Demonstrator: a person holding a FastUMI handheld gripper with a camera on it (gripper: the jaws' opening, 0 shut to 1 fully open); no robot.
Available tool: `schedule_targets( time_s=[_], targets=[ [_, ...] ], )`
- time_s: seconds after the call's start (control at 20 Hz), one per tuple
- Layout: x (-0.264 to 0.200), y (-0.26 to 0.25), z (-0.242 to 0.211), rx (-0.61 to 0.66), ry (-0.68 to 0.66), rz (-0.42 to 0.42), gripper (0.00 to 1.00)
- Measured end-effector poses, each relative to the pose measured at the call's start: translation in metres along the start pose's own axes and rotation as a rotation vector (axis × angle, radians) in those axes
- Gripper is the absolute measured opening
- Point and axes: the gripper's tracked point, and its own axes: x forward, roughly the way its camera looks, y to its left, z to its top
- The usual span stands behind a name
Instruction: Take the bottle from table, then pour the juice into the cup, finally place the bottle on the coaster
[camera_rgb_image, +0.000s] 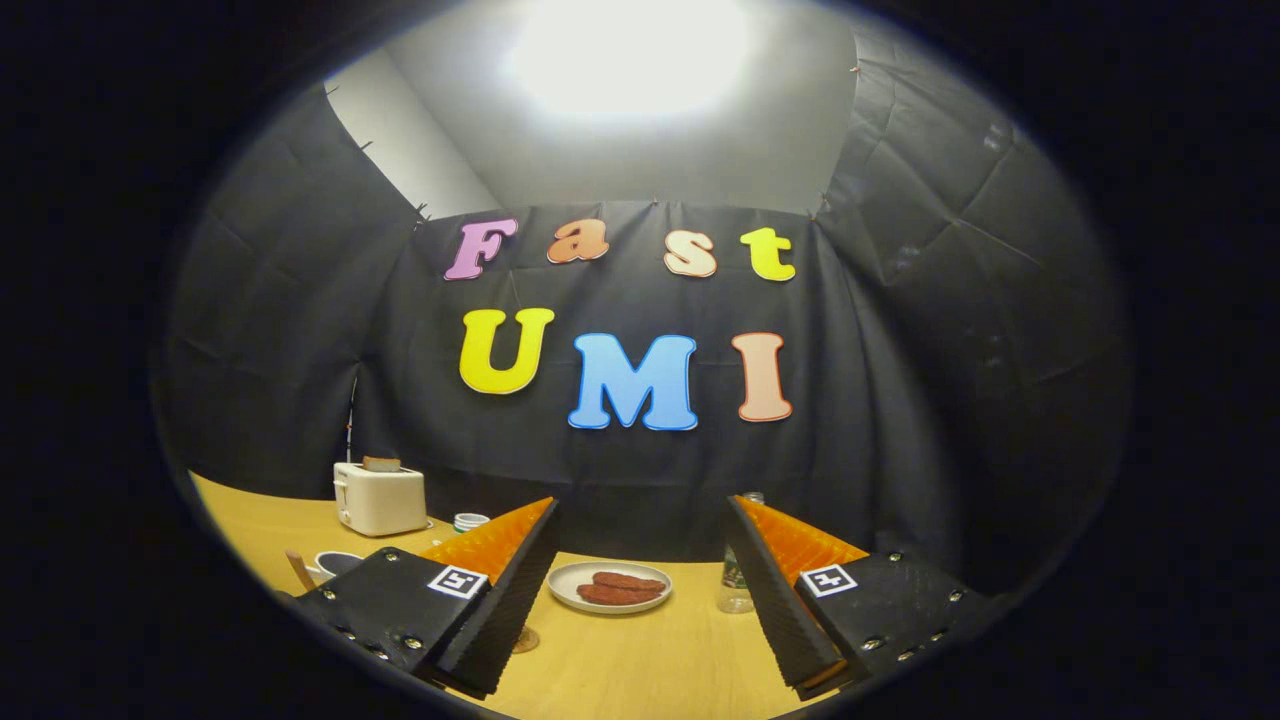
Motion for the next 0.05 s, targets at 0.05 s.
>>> schedule_targets(
  time_s=[0.05],
  targets=[
    [-0.0059, -0.0151, -0.0051, -0.006, 0.004, -0.011, 0.98]
  ],
)
